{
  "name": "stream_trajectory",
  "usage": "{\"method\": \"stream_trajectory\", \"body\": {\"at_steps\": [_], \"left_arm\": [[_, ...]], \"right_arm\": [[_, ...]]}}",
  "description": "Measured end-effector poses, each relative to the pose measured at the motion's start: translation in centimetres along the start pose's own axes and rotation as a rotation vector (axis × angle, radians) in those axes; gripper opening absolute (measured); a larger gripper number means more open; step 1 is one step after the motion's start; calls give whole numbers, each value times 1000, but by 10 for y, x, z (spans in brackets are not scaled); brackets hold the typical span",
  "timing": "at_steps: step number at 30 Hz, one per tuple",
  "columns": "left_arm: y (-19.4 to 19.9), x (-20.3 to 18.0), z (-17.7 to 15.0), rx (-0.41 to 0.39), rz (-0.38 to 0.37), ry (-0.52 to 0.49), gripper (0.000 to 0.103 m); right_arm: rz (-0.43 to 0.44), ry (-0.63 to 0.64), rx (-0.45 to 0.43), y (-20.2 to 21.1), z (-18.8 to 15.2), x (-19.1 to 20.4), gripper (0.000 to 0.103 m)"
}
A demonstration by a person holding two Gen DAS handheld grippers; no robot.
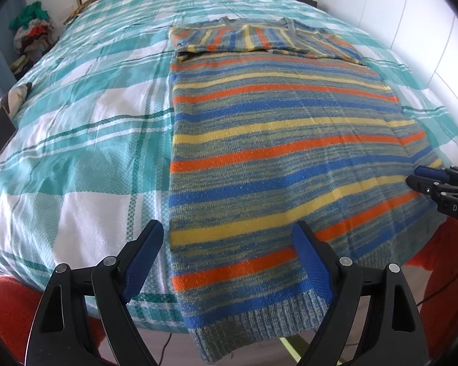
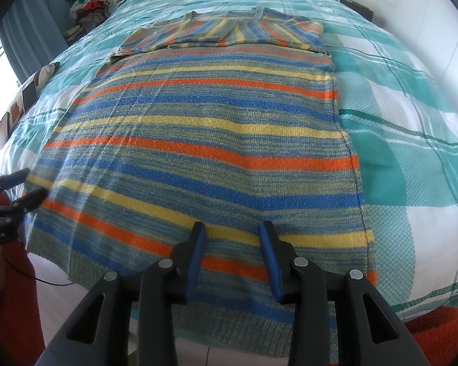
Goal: Fold small clothes
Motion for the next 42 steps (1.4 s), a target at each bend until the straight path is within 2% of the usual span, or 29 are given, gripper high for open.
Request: {"method": "stream_trajectory", "body": {"at_steps": [5, 6, 7, 9, 12, 15, 17, 18, 19, 21, 24, 42], "left_arm": [[22, 17, 35, -126, -29, 36, 90], [22, 25, 46, -149, -18, 42, 96], [21, 37, 60, -170, 7, 50, 99], [10, 62, 86, -207, 60, 63, 99], [-24, 106, 120, -181, 129, 111, 99], [-60, 137, 142, -143, 163, 136, 99], [-87, 154, 143, -82, 194, 139, 99], [-99, 161, 137, -45, 206, 146, 102], [-110, 167, 129, -16, 186, 163, 103], [-110, 171, 123, -69, 140, 201, 103], [-106, 166, 120, -84, 179, 173, 103], [-108, 165, 120, -75, 178, 174, 103]], "right_arm": [[3, -4, -4, 0, 0, 0, 38], [3, -4, -5, 0, 0, 0, 38], [2, -2, -5, 0, 0, 1, 38], [-3, 3, -5, 0, 0, 1, 39], [-9, 5, -5, -1, 0, 2, 39], [-9, 0, -6, -1, 0, 2, 40], [-8, -4, -7, -1, 0, 1, 40], [-9, -3, -9, -1, 0, 1, 40], [-10, -1, -11, -1, 0, 2, 40], [-10, 0, -14, -1, -1, 2, 40], [-10, 1, -17, -1, -1, 2, 40], [-7, -3, -21, -4, 2, 5, 47]]}}
Point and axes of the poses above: each gripper's, at about its wrist camera, not at the fingertips, and y roughly against the way its jaws point, x to its left, z to its top, the point moved 8 cm from there along -y, roughly the way its jaws point, and after that the axes turned 1 degree about -z, right-handed, at the moved point
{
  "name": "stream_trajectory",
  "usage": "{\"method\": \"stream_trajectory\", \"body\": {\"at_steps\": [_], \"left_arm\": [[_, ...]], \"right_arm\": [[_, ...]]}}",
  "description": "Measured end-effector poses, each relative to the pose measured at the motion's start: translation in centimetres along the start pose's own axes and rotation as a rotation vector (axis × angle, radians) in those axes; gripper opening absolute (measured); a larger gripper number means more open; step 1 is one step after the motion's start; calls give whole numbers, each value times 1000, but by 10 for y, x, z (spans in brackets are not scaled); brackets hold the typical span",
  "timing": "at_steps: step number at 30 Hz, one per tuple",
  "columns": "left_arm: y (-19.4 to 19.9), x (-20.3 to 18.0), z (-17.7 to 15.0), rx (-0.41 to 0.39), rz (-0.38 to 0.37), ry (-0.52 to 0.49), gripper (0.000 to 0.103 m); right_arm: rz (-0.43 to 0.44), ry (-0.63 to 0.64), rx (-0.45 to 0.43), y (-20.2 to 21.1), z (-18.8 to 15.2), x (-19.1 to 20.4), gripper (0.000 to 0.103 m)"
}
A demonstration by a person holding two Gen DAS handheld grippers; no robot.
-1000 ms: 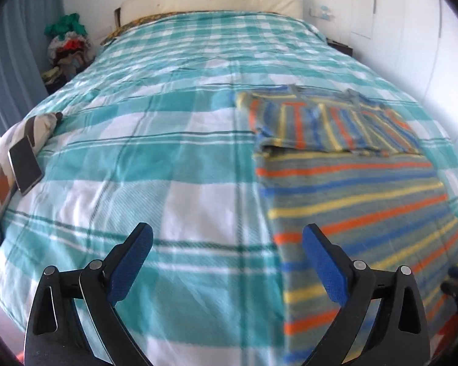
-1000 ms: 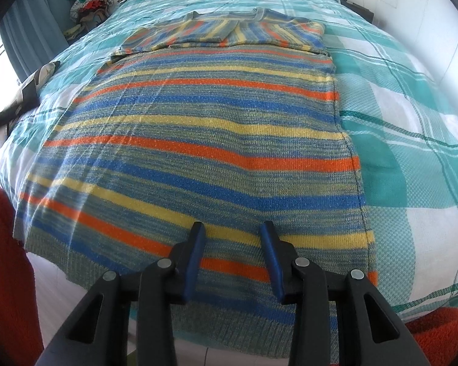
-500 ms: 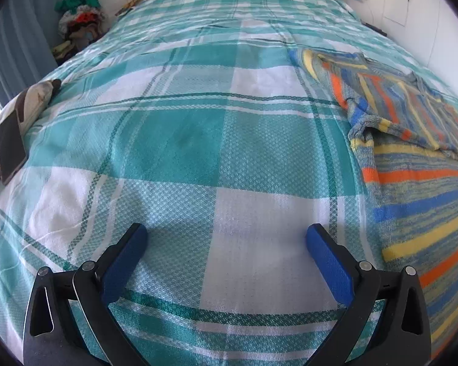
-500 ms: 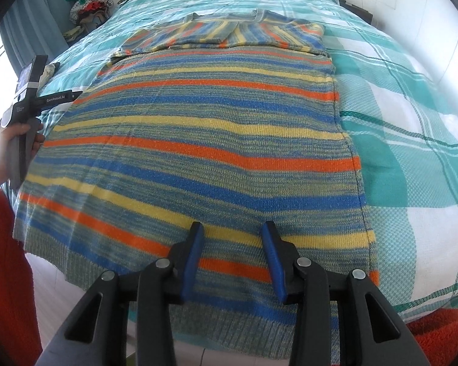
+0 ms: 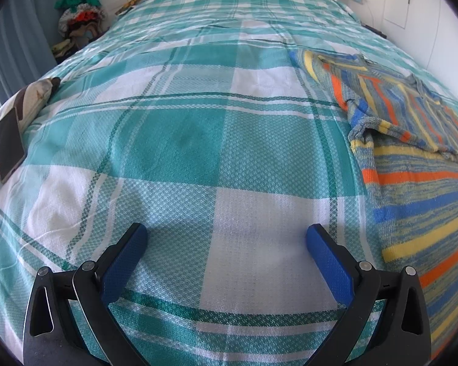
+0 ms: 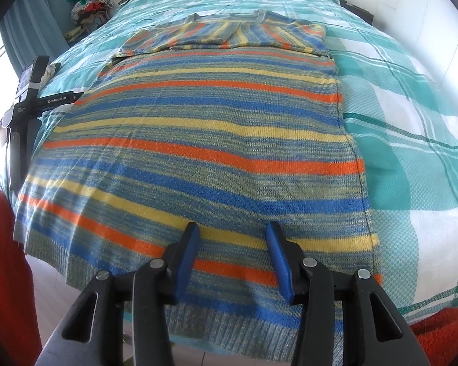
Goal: Fold small clothes
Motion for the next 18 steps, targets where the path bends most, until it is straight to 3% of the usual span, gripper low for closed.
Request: {"method": "stream_trajectory", "body": {"at_steps": [18], "left_arm": [[0, 0, 0, 0, 0, 0, 103]], "right_arm": [[4, 7, -9, 1, 0, 0, 50]]}}
Point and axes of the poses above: each gripper's, at about its wrist camera, not at the fingertips, and y roughly against the way its jaws point, x to its left, z to its top, the point moved 8 cm from there along -y, roughly the way its jaws point, and after that the axes turned 1 degree about -z, right-handed, at the moved point
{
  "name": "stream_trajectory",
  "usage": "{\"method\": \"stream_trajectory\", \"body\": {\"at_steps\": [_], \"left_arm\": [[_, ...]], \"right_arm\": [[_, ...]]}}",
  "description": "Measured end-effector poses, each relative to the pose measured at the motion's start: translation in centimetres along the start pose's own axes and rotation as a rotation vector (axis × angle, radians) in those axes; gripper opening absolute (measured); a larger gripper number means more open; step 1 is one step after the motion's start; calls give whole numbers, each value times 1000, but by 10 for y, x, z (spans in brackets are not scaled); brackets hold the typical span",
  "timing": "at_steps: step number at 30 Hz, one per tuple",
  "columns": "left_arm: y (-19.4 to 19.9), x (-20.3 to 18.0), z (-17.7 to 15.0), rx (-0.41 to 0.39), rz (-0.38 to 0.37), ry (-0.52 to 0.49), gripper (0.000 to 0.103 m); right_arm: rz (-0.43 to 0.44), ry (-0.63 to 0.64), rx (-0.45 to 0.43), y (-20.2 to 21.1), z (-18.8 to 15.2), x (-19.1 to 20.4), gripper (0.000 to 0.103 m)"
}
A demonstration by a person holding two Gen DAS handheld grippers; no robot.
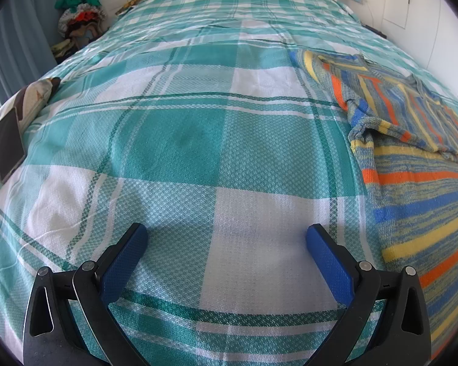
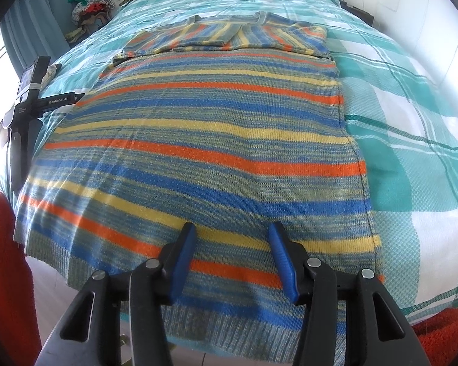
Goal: Fold small clothes
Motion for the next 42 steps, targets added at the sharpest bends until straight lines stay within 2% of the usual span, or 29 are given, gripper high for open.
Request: {"method": "stream_trajectory", "body": {"at_steps": [42], "left_arm": [[0, 0, 0, 0, 0, 0, 103]], "right_arm": [[7, 3, -1, 0, 0, -1, 54]]}}
Point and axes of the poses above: each gripper's, at about its wrist camera, not at the fingertips, and y roughly against the way its jaws point, x to its left, z to its top, the point moved 8 cm from there along -y, roughly the way its jaws point, and after that the axes turned 1 degree about -z, right-handed, at the moved point
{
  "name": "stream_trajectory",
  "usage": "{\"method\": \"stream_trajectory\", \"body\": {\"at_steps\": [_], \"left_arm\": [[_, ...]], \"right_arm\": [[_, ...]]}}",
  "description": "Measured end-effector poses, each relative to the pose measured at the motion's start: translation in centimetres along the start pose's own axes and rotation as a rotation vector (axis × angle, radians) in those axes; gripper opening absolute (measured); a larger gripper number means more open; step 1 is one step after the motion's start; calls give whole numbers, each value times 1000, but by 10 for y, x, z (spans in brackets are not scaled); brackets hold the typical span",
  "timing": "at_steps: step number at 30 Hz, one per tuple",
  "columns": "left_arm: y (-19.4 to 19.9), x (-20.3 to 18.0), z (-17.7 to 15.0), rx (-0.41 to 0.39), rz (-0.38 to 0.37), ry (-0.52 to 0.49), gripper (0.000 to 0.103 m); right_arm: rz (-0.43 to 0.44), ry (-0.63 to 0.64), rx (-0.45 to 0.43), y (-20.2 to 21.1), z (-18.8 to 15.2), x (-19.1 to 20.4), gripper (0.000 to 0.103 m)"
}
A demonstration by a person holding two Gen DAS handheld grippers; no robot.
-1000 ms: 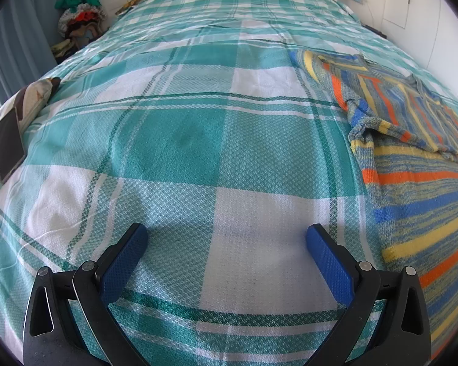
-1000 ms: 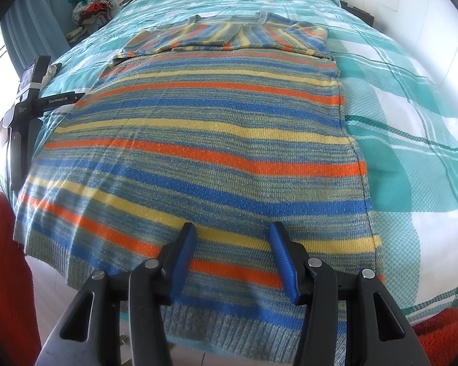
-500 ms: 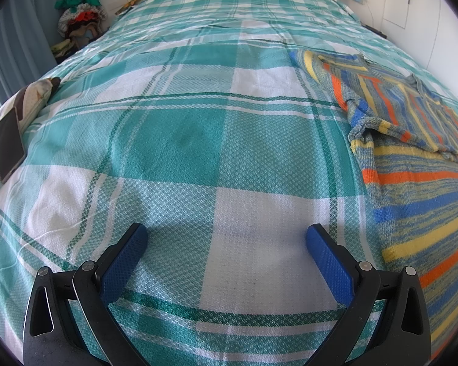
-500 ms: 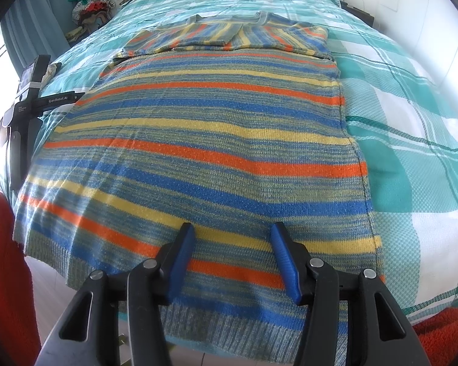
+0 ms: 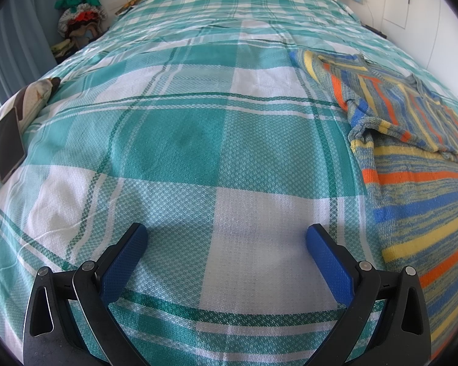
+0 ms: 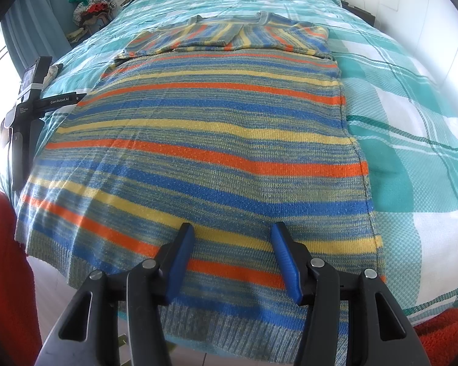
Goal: Fold small clothes
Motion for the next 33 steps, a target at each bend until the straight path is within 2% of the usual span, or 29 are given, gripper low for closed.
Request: {"method": "stream_trajectory", "body": {"at_steps": [33], "left_arm": [[0, 0, 0, 0, 0, 0, 103]], "right_arm": [[-3, 6, -3, 0, 0, 2, 57]]}}
Point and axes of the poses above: each gripper's, at about its wrist camera, not at the fingertips, and y roughly against the way its jaws point, x to its left, z to its top, the point moved 8 cm from there along -y, roughly the way its jaws point, and after that the axes turned 1 degree about -z, right-handed, at the moved point
